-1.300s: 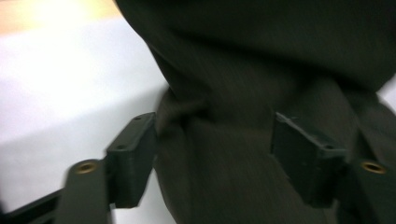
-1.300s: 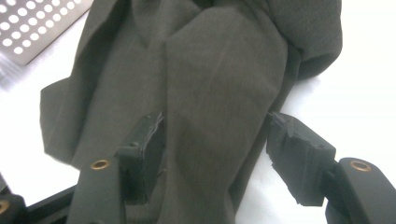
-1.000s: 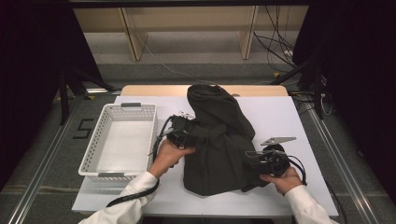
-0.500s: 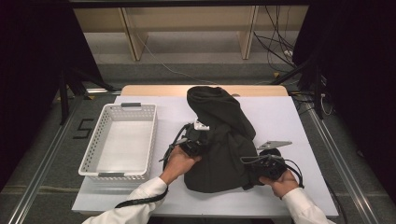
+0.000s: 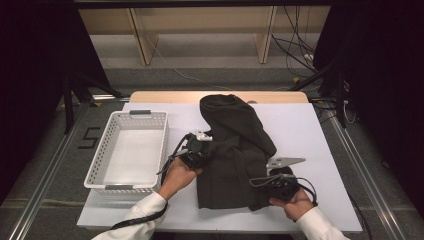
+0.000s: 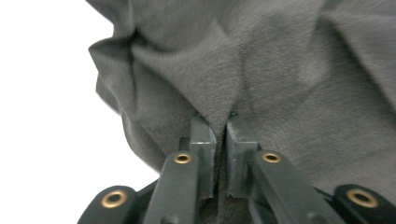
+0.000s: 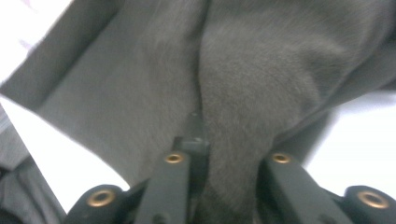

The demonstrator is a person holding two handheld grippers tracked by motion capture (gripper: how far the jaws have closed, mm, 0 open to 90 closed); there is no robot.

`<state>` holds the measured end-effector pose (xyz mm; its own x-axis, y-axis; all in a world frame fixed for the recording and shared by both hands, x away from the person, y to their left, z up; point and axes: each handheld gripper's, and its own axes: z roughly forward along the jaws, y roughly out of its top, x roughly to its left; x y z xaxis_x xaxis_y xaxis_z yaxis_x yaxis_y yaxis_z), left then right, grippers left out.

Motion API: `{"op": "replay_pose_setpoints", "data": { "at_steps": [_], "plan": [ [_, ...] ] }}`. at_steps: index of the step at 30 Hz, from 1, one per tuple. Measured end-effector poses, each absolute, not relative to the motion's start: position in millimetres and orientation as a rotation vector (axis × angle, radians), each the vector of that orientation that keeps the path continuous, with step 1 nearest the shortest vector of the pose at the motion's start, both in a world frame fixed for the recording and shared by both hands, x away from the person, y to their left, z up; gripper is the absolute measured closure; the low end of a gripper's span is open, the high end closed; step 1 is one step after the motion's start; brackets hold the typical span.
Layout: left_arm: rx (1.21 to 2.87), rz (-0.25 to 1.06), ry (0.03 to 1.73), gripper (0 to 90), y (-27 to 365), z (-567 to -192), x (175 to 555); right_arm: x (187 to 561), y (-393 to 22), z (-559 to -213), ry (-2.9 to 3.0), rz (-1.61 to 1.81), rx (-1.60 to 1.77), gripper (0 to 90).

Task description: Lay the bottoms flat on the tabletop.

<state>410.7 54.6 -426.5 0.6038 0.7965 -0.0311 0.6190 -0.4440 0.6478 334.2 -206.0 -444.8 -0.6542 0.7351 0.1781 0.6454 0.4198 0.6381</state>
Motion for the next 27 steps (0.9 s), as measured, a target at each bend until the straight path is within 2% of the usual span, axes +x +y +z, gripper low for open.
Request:
{"op": "replay_pose_setpoints", "data": {
  "at_steps": [4,8,14,19,24,27],
  "plan": [
    [2.147,0.362,1.084,60.7,56.4,-412.7,407.6,335.5,-201.8,-440.7,2.578,1.076,1.188,48.6],
    [2.078,0.349,1.032,47.3,46.0,-387.9,399.6,338.4,-225.8,-420.6,2.491,1.216,1.256,36.6],
    [2.074,0.238,0.975,37.0,9.0,-378.6,395.9,342.9,-263.1,-402.3,2.289,1.289,1.373,33.2],
    [2.135,0.222,0.943,29.3,-29.5,-378.8,399.5,351.8,-276.6,-414.0,2.210,1.148,1.468,31.3],
    [2.217,0.198,0.940,22.0,-65.9,-397.3,404.7,358.5,-291.6,-424.1,2.154,1.058,1.535,30.5],
    [2.305,0.223,0.943,23.4,-81.5,-416.0,413.0,361.4,-298.1,-428.4,2.137,1.038,1.564,30.6]
  ]
}}
